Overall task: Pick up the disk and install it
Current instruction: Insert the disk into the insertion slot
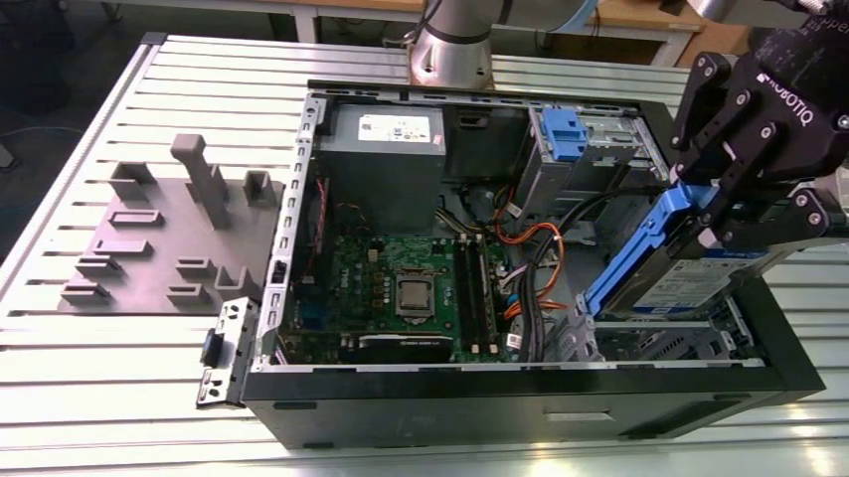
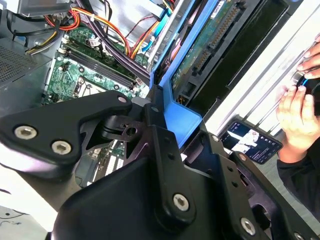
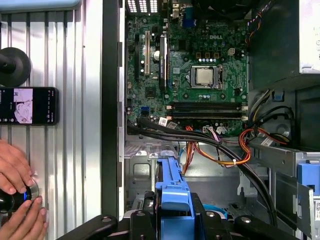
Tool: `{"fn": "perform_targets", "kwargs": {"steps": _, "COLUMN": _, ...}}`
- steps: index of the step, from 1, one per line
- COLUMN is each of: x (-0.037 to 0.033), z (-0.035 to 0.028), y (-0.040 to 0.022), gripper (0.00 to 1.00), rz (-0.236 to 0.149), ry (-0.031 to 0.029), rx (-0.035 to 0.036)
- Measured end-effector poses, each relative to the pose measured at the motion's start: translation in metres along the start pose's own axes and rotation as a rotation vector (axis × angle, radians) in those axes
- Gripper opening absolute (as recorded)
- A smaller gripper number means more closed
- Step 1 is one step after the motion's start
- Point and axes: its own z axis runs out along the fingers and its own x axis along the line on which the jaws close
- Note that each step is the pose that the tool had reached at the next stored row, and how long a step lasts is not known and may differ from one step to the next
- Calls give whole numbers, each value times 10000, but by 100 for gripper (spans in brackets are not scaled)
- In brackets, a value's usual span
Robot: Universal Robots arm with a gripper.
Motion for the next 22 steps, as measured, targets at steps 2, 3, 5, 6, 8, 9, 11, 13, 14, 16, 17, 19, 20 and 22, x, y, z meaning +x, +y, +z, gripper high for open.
{"fn": "perform_targets", "kwargs": {"steps": 2, "x": 0, "z": 0, "y": 0, "gripper": 36, "rz": 0, "ry": 0, "rx": 0}}
{"fn": "perform_targets", "kwargs": {"steps": 3, "x": 0, "z": 0, "y": 0, "gripper": 36, "rz": 0, "ry": 0, "rx": 0}}
{"fn": "perform_targets", "kwargs": {"steps": 5, "x": 0, "z": 1, "y": 0, "gripper": 36, "rz": -1, "ry": -1, "rx": 0}}
{"fn": "perform_targets", "kwargs": {"steps": 6, "x": 0, "z": 1, "y": 0, "gripper": 36, "rz": -1, "ry": -1, "rx": 0}}
{"fn": "perform_targets", "kwargs": {"steps": 8, "x": 0, "z": 1, "y": 0, "gripper": 36, "rz": 0, "ry": 0, "rx": 0}}
{"fn": "perform_targets", "kwargs": {"steps": 9, "x": 0, "z": 1, "y": 0, "gripper": 36, "rz": -1, "ry": 1, "rx": 1}}
{"fn": "perform_targets", "kwargs": {"steps": 11, "x": -1, "z": 5, "y": 0, "gripper": 38, "rz": -1, "ry": -2, "rx": 1}}
{"fn": "perform_targets", "kwargs": {"steps": 13, "x": 1, "z": 24, "y": -1, "gripper": 44, "rz": -1, "ry": -1, "rx": 0}}
{"fn": "perform_targets", "kwargs": {"steps": 14, "x": 2, "z": 44, "y": -1, "gripper": 44, "rz": -1, "ry": -3, "rx": 0}}
{"fn": "perform_targets", "kwargs": {"steps": 16, "x": 5, "z": 79, "y": -1, "gripper": 44, "rz": 0, "ry": -1, "rx": 0}}
{"fn": "perform_targets", "kwargs": {"steps": 17, "x": 6, "z": 97, "y": -2, "gripper": 44, "rz": 0, "ry": -1, "rx": 0}}
{"fn": "perform_targets", "kwargs": {"steps": 19, "x": 9, "z": 133, "y": -2, "gripper": 44, "rz": -1, "ry": -1, "rx": 0}}
{"fn": "perform_targets", "kwargs": {"steps": 20, "x": 11, "z": 152, "y": -3, "gripper": 44, "rz": -1, "ry": -1, "rx": 0}}
{"fn": "perform_targets", "kwargs": {"steps": 22, "x": 13, "z": 188, "y": -3, "gripper": 42, "rz": -1, "ry": -1, "rx": 0}}
